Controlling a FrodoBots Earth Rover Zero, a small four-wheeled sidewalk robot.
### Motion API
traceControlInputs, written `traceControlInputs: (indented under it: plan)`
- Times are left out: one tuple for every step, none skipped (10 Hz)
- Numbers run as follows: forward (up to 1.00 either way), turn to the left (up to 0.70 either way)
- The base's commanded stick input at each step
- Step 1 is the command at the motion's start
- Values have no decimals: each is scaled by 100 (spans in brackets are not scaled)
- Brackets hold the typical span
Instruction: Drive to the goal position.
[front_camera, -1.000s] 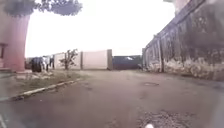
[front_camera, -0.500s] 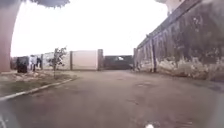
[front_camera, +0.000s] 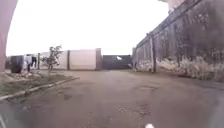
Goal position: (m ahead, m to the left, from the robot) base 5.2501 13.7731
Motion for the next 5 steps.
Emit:
traceControlInputs:
  plan:
    - [70,0]
    - [70,0]
    - [70,0]
    - [70,0]
    - [70,0]
